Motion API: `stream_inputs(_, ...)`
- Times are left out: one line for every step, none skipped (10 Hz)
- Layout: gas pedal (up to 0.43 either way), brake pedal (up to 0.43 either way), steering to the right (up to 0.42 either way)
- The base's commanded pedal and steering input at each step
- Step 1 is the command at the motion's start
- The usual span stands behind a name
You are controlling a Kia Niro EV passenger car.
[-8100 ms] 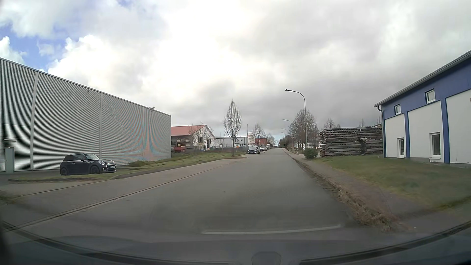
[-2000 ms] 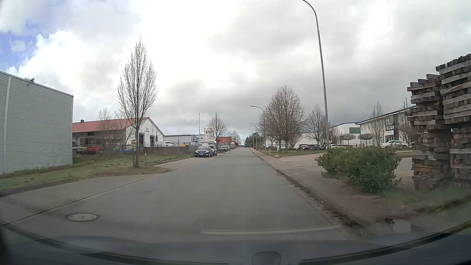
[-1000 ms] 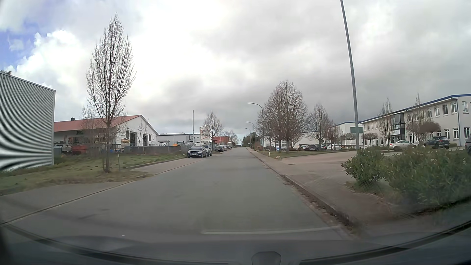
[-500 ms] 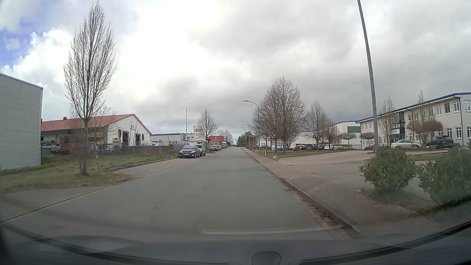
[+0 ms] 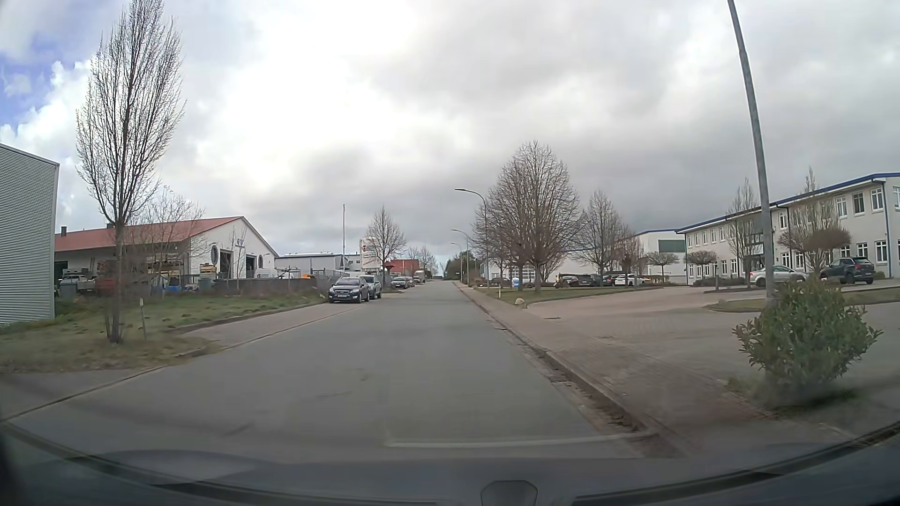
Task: Follow the waypoints while adhering to traffic rules and regulations
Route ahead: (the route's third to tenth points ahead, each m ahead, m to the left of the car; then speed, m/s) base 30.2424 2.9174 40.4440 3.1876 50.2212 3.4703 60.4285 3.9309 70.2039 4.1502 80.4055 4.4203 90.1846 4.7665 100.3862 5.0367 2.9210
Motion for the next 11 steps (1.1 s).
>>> stream_inputs(0.000,0.037,0.017)
stream_inputs(0.000,0.073,0.000)
stream_inputs(0.000,0.110,-0.018)
stream_inputs(0.000,0.128,-0.034)
stream_inputs(0.000,0.152,-0.053)
stream_inputs(0.000,0.195,-0.063)
stream_inputs(0.000,0.232,-0.064)
stream_inputs(0.000,0.250,-0.058)
stream_inputs(0.000,0.250,-0.051)
stream_inputs(0.000,0.250,-0.044)
stream_inputs(0.000,0.250,-0.035)
